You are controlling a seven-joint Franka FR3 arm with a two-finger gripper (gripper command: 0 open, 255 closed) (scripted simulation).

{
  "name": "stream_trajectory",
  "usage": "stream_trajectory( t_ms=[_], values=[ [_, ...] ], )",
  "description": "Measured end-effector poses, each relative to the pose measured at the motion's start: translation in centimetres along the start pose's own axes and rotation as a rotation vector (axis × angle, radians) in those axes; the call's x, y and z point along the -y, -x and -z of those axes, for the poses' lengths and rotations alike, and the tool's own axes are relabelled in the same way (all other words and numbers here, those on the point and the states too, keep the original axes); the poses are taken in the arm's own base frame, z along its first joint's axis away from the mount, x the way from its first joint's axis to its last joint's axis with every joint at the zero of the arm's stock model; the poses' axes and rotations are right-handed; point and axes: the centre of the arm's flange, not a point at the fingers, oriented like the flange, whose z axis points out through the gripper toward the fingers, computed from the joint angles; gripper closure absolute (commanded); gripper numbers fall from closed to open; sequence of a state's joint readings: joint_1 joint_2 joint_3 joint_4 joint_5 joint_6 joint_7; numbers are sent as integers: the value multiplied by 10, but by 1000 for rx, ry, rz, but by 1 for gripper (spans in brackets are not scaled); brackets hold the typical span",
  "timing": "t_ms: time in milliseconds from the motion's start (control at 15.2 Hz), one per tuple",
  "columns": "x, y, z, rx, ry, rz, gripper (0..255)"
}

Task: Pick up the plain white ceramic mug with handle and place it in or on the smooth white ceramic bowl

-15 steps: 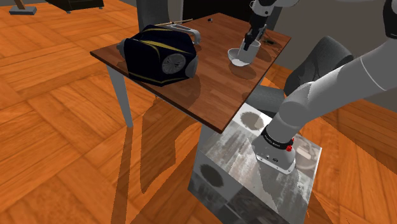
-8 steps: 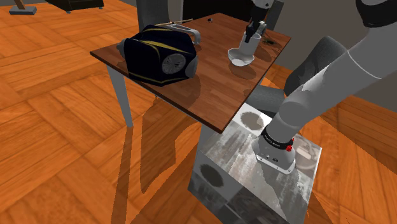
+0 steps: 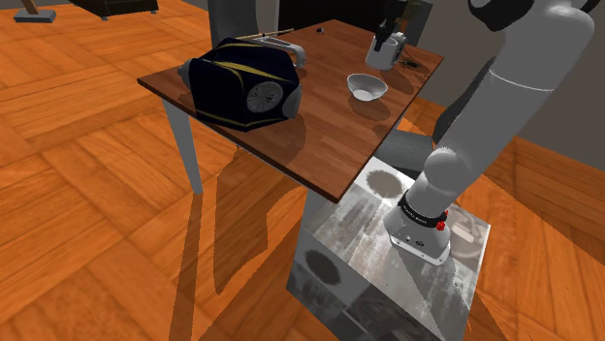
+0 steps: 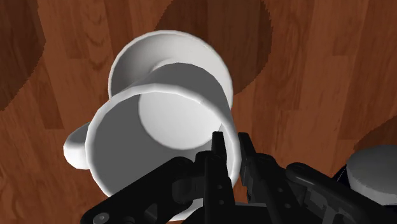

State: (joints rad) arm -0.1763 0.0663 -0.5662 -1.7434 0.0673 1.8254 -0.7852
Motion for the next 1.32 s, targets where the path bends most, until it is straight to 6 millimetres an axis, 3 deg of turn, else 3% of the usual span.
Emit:
stream_trajectory(
  t_ms=[132,264,1320],
  values=[
    [-27,-10,4,0,1,-1,255],
    [-35,-18,1,0,0,2,255],
    [-39,-18,-81,0,0,3,255]
  ],
)
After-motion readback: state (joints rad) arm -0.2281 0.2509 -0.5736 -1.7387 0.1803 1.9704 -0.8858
